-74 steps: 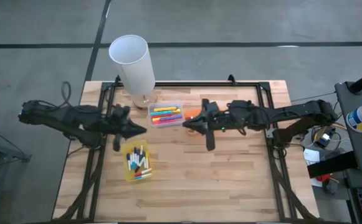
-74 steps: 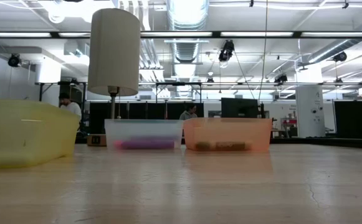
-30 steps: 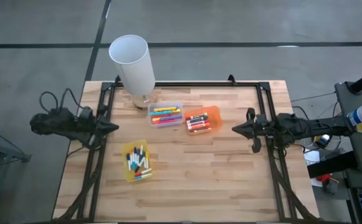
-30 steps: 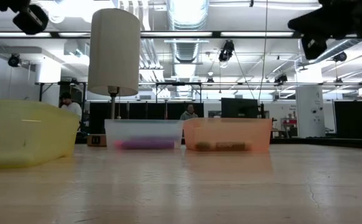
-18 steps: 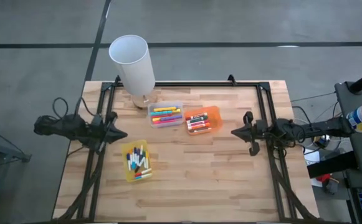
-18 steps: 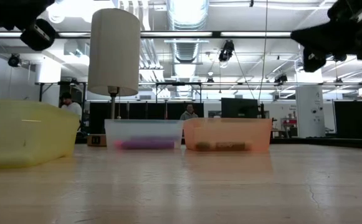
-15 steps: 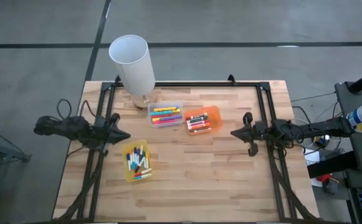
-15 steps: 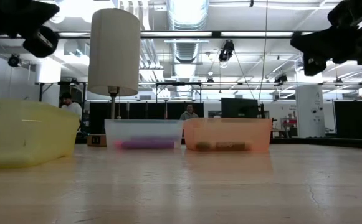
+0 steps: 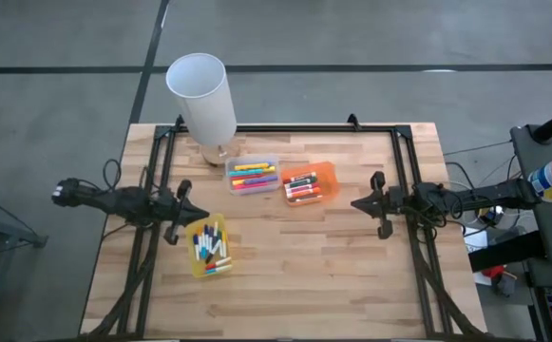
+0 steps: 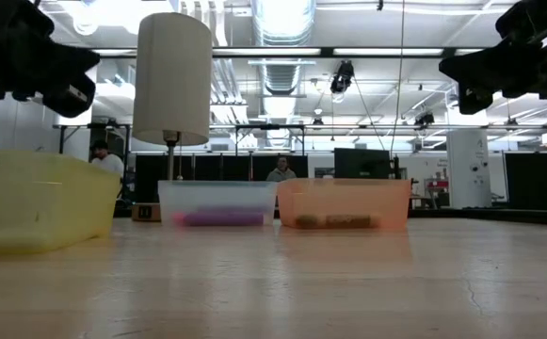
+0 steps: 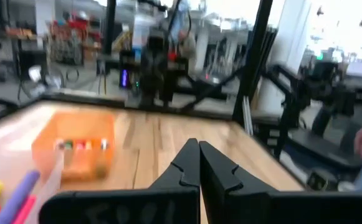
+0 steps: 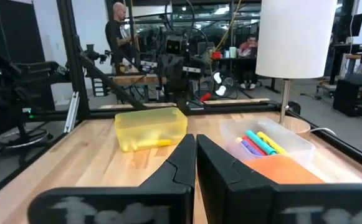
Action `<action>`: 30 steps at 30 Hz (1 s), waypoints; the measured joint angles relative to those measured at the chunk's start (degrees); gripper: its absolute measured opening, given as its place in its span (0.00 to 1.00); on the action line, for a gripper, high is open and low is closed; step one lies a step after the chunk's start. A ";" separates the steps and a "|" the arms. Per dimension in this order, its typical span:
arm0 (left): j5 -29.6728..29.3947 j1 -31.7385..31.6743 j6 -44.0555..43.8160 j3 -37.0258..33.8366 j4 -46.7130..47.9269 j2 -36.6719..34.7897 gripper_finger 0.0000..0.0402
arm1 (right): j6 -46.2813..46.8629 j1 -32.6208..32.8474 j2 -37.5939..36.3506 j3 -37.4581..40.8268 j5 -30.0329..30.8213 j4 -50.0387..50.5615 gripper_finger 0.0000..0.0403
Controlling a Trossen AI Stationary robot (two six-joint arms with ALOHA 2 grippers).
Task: Pick & Place Markers
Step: Return to Home Position
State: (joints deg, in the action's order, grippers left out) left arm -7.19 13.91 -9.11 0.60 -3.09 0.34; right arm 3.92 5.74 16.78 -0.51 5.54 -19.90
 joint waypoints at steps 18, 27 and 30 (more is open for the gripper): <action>0.08 -0.02 -0.33 0.07 1.50 1.03 0.00 | 0.15 0.00 0.22 0.00 0.03 -0.05 0.02; 0.05 -0.02 -0.30 0.02 1.37 1.03 0.00 | 0.13 0.02 0.22 0.00 0.04 -0.04 0.02; 0.05 -0.02 -0.30 0.02 1.35 1.03 0.00 | 0.14 0.00 0.22 0.00 0.04 -0.05 0.02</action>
State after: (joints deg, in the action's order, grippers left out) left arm -7.14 13.89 -9.41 0.62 -1.74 1.37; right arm 4.06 5.74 16.99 -0.51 5.58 -19.95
